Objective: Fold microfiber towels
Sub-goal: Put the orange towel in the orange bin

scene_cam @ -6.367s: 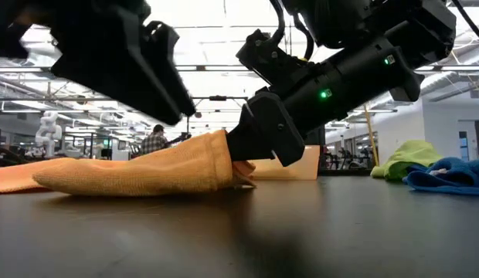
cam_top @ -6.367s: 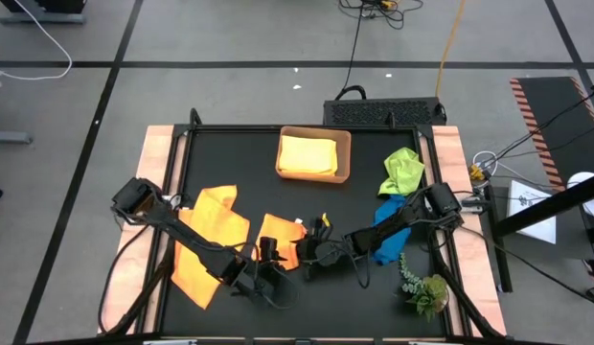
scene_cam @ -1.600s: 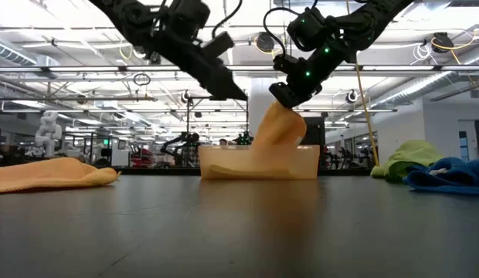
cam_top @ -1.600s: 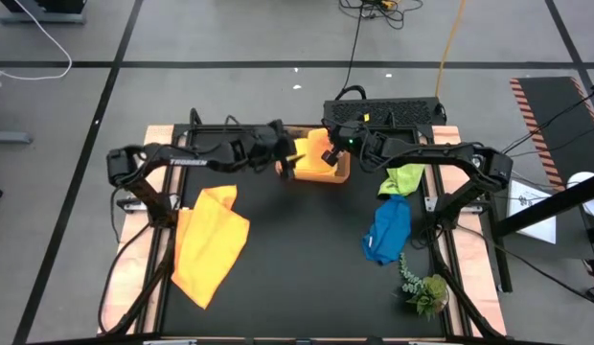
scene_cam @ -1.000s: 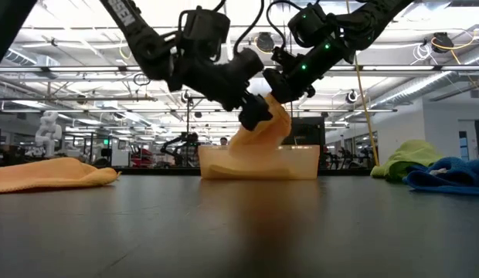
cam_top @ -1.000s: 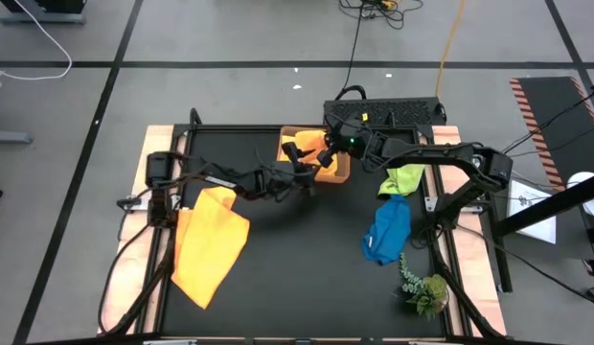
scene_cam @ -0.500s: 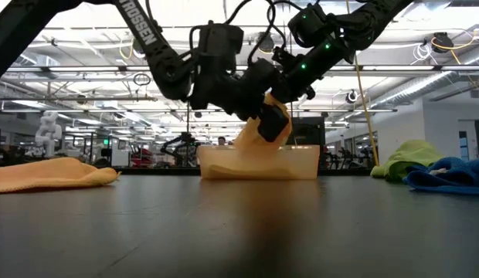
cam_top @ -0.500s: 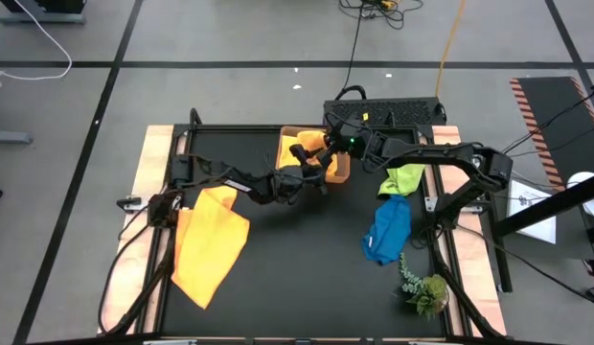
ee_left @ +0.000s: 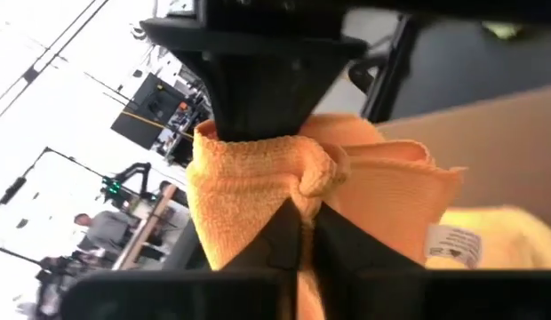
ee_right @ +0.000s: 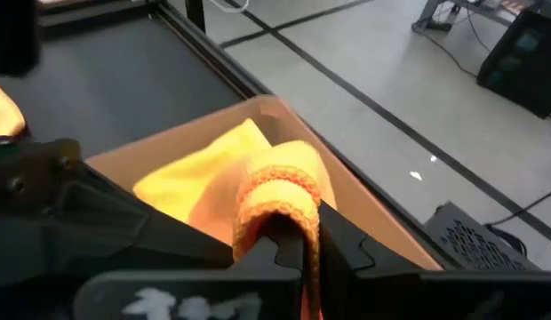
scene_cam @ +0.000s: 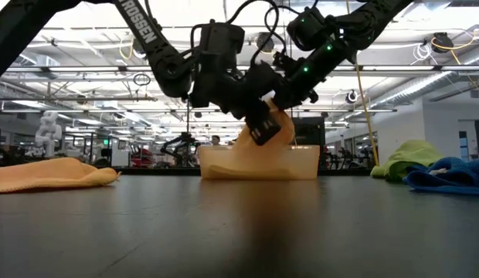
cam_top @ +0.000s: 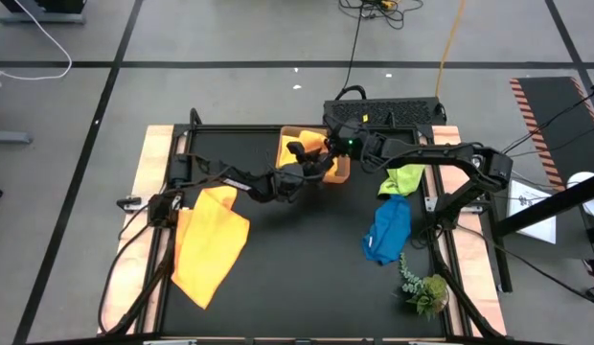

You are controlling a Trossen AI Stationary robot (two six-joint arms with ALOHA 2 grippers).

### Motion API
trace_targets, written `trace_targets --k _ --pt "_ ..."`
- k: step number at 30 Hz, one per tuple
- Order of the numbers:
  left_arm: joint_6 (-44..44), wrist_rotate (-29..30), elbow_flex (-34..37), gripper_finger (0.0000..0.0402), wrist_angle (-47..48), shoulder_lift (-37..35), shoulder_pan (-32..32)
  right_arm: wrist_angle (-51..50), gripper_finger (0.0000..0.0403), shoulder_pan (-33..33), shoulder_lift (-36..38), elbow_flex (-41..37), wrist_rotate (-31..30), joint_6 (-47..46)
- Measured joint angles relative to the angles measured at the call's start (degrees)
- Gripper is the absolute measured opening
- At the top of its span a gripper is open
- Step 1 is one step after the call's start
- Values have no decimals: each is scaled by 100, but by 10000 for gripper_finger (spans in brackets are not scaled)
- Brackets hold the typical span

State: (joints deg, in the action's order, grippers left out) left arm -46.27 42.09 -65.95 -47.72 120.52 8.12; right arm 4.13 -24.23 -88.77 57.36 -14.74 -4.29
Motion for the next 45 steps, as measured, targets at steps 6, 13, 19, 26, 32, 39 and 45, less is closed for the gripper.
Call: trace_targets --k 6,13,19,26,32,39,45 --pt "-381 168 56 6 600 -184 -3 -323 0 2 0 2 0 0" --pt "-335 -388 627 3 1106 -1116 176 -725 0 2 0 0 -11 44" --pt "298 -1868 1373 2 1367 -2304 838 -701 0 42 7 12 28 182" --pt "961 -3794 1615 1 1654 -2648 1895 -432 0 142 7 22 -362 731" --pt "1088 -4769 1613 0 1527 -2522 2396 -416 0 126 -2 23 -766 1289" --pt "1056 -5250 1531 0 1367 -2523 2755 -484 0 -14 0 22 -814 1878" --pt "1039 -5429 1267 0 1533 -2523 2842 -685 9 -138 2 11 -419 1693"
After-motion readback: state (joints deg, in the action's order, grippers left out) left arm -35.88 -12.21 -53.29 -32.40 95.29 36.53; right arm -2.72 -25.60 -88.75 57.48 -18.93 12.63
